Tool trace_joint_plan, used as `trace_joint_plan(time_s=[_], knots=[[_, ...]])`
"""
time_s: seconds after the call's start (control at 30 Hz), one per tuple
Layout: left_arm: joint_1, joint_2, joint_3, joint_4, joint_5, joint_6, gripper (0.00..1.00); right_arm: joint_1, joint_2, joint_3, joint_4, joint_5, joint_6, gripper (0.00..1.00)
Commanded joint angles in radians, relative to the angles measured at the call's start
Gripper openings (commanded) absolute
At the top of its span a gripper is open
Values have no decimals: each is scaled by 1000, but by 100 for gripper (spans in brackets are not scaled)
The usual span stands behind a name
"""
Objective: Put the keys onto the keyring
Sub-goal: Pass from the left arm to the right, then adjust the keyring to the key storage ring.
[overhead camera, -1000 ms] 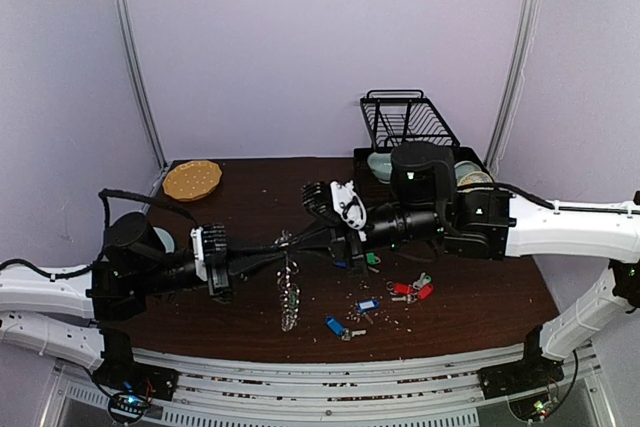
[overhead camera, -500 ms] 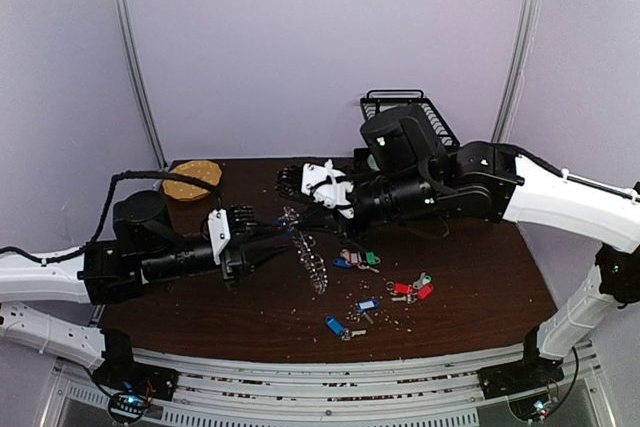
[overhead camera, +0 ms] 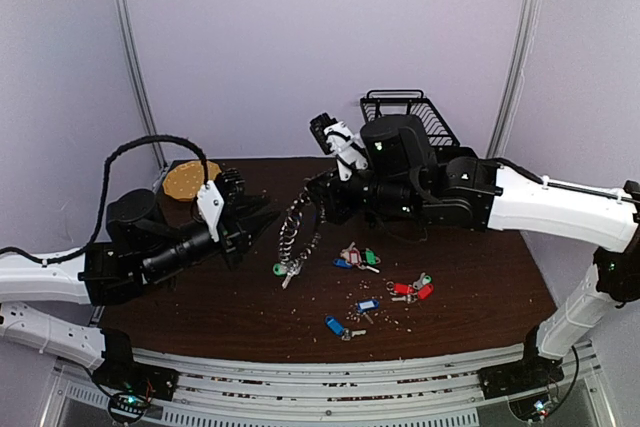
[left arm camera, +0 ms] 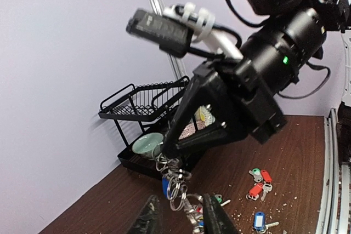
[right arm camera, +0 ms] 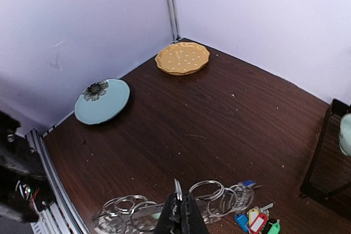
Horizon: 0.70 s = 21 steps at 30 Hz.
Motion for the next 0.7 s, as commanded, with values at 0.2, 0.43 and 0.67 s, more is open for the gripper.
trace_joint_plan(time_s=[0.2,0.43,0.67], knots=[[-50,238,36,99,-190,-16,48,-32,6,-137,222,94,485,0],[90,284,105,29,49,17,55,21,25,-106,150,82,537,0],[92,302,105,32,241,57,58,73,18,-100,162,86,557,0]])
